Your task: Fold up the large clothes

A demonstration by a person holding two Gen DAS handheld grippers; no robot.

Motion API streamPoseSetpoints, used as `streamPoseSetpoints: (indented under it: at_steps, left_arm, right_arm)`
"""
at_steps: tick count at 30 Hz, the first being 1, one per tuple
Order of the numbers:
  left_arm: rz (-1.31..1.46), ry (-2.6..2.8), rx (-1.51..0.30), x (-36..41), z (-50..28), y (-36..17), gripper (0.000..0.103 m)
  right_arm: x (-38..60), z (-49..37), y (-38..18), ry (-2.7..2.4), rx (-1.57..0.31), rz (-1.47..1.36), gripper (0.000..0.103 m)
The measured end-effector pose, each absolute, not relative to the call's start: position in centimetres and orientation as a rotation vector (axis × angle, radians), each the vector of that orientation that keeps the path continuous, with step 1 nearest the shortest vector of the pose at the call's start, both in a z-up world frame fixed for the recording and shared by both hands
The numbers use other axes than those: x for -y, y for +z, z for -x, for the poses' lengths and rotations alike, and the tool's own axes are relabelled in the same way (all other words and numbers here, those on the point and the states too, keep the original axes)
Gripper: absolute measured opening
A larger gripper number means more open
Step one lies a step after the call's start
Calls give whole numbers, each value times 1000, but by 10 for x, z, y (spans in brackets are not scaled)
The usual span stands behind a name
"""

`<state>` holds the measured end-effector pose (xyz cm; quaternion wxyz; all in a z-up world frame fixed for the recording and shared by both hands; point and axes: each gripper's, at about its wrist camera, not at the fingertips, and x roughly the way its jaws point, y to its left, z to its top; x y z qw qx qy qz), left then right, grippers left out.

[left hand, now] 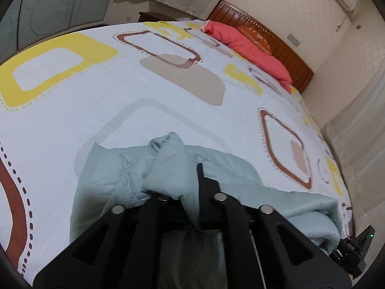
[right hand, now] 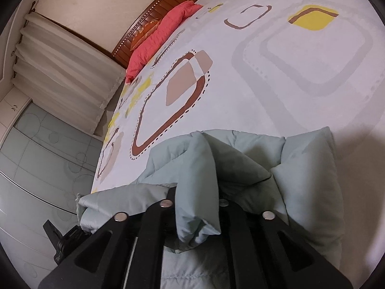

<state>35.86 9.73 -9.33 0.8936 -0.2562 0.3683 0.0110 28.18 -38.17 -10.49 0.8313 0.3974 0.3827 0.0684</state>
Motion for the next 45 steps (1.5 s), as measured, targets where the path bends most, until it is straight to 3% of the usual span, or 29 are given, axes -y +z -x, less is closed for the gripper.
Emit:
streamPoseSetpoints:
  at_steps: [1, 2, 3, 4, 13, 21, 30, 34, 45]
  left_arm:
    - [534, 16, -758, -98, -356, -91, 31]
    - [538, 13, -744, -99, -351, -86, 55]
    - [542, 19, -728, -100, -346, -83, 63]
    - [551, 30, -697, -101, -337, -77, 68]
    - [540, 1, -721, -99, -296, -70, 69]
    - [508, 30, -744, -98, -342, -68, 69]
    - [439, 76, -850, -93, -393, -105, 69]
    - [419, 79, -866, -94, -400, -116, 69]
    - [590, 103, -797, -117, -316, -97, 73]
  right_arm:
    - [383, -278, -102, 155, -800, -851, 39]
    - [384, -274, -99, 160, -788, -853, 48]
    - [385, -268, -94, 158, -769, -850, 61]
    - [386, -264, -89, 149, -750, -842, 64]
    - [362, -240, -64, 150, -754, -684, 64]
    - [331, -295, -50, 151, -793, -529, 64]
    - [322, -345, -101, 56, -950, -365, 64]
    - [323, -344, -105, 55, -936, -360, 64]
    - [359, -277, -84, -15, -856, -433, 64]
